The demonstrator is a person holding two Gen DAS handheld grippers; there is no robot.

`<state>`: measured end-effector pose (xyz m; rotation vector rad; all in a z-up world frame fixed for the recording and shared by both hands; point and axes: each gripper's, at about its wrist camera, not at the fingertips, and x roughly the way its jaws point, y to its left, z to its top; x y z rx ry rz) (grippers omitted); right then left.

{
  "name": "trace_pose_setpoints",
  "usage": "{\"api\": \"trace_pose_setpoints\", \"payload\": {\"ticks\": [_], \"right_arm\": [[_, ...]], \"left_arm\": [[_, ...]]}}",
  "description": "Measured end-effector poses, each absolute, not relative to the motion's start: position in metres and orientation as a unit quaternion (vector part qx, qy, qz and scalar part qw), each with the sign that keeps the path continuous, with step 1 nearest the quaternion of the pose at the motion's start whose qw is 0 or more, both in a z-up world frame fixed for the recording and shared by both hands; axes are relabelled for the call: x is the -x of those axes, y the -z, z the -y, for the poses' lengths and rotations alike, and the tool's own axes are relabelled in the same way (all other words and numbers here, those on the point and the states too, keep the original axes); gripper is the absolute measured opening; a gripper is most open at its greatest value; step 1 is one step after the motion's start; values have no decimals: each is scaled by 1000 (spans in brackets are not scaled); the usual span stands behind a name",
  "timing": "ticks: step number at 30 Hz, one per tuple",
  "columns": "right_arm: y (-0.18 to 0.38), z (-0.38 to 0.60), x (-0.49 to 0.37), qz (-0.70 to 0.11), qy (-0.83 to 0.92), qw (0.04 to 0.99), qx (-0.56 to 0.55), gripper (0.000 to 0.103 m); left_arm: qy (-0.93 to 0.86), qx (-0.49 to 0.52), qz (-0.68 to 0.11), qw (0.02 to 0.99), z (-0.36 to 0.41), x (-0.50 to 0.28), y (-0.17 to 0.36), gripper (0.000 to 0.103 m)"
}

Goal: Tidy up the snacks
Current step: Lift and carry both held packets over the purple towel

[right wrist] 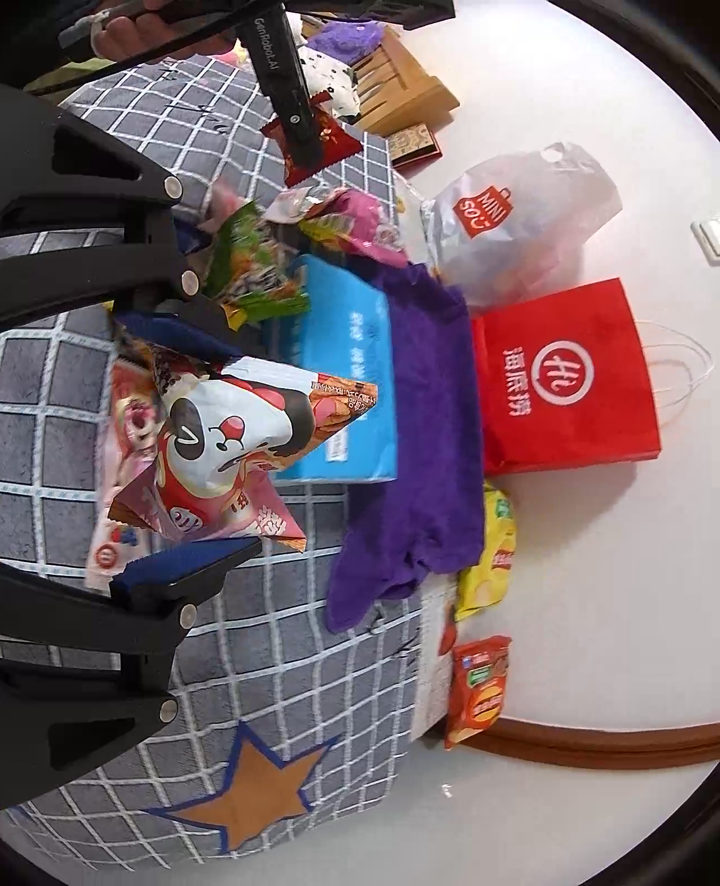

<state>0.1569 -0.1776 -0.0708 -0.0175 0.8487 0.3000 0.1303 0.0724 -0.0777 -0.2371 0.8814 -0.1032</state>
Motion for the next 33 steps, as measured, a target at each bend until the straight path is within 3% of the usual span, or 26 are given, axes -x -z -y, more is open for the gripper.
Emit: {"api": "trace_pose_setpoints", "payload": {"ticks": [13,19,33], "right_arm": [[26,167,-179,-374,-181,908,52,60],[14,172,-190,-375,-190,907,11,60],[-2,154,-273,-357,-187,915,11,60]], "left_arm": [[87,65,-431,896,-47,-148,44,41],[105,71,-420,898,-42,-161,37,41],[88,55,-409,906,-45,-242,15,41]]}}
